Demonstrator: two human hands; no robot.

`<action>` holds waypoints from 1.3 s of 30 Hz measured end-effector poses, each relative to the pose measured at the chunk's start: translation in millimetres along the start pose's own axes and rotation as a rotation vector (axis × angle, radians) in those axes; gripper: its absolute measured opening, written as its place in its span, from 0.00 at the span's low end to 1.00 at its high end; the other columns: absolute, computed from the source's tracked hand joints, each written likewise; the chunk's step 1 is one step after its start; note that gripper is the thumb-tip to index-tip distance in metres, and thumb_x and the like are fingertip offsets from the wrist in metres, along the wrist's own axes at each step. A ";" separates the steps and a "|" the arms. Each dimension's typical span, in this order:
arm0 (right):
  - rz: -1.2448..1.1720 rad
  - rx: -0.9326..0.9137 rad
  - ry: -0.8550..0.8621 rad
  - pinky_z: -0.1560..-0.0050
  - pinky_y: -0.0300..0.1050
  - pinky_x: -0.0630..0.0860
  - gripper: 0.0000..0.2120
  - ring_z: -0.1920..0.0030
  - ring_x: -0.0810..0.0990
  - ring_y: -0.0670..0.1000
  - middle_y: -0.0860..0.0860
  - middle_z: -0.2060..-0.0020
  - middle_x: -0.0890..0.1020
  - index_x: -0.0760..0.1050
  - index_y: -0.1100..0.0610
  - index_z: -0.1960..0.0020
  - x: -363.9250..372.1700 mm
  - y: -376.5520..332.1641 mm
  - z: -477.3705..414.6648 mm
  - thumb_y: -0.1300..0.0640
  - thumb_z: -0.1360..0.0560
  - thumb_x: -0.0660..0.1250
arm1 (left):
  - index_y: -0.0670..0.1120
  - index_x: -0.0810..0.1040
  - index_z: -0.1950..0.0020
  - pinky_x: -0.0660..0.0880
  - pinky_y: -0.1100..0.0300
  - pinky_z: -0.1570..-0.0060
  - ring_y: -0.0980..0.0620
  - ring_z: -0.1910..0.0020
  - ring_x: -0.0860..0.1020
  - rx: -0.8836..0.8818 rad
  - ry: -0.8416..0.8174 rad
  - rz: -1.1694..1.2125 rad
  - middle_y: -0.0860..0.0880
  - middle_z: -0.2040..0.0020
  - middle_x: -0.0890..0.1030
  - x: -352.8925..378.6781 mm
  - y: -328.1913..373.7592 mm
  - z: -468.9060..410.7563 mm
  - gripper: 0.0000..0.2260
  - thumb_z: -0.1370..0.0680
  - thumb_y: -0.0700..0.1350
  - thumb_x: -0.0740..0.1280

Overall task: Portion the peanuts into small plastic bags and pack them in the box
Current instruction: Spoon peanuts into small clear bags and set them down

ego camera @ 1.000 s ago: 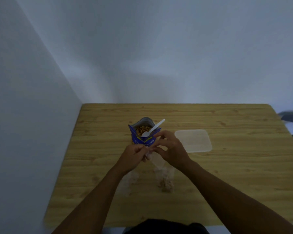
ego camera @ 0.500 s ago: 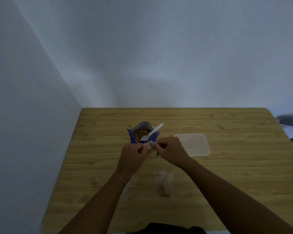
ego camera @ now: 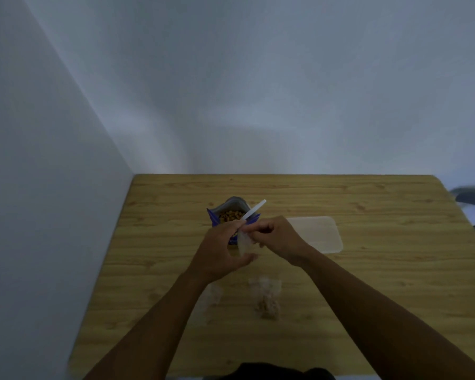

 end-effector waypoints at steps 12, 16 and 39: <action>0.223 -0.137 -0.012 0.63 0.38 0.76 0.06 0.68 0.81 0.41 0.44 0.67 0.85 0.88 0.55 0.54 -3.0 -8.0 -11.7 0.63 0.30 0.77 | 0.51 0.80 0.41 0.71 0.72 0.49 0.68 0.50 0.76 0.035 0.096 0.064 0.59 0.49 0.82 -9.3 7.5 -6.4 0.24 0.33 0.59 0.76; 0.250 -0.187 -0.037 0.65 0.44 0.77 0.05 0.68 0.81 0.44 0.45 0.68 0.85 0.87 0.53 0.58 1.5 -9.8 -15.5 0.61 0.32 0.77 | 0.50 0.80 0.38 0.66 0.77 0.50 0.67 0.52 0.74 0.047 0.099 0.002 0.58 0.49 0.82 -12.9 4.0 -4.7 0.27 0.33 0.59 0.76; 0.197 -0.091 0.347 0.57 0.31 0.77 0.11 0.59 0.83 0.40 0.47 0.57 0.86 0.84 0.53 0.47 27.3 0.4 -56.5 0.60 0.29 0.77 | 0.49 0.77 0.46 0.70 0.67 0.63 0.61 0.61 0.75 -0.325 0.228 0.272 0.55 0.58 0.77 -31.7 -45.7 -22.4 0.08 0.22 0.51 0.68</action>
Point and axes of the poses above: each hand's wrist, its own z-axis away from the middle knuckle, its own x-axis out of the palm, y = z × x, the point moved 1 cm from there along -z, towards the middle knuckle
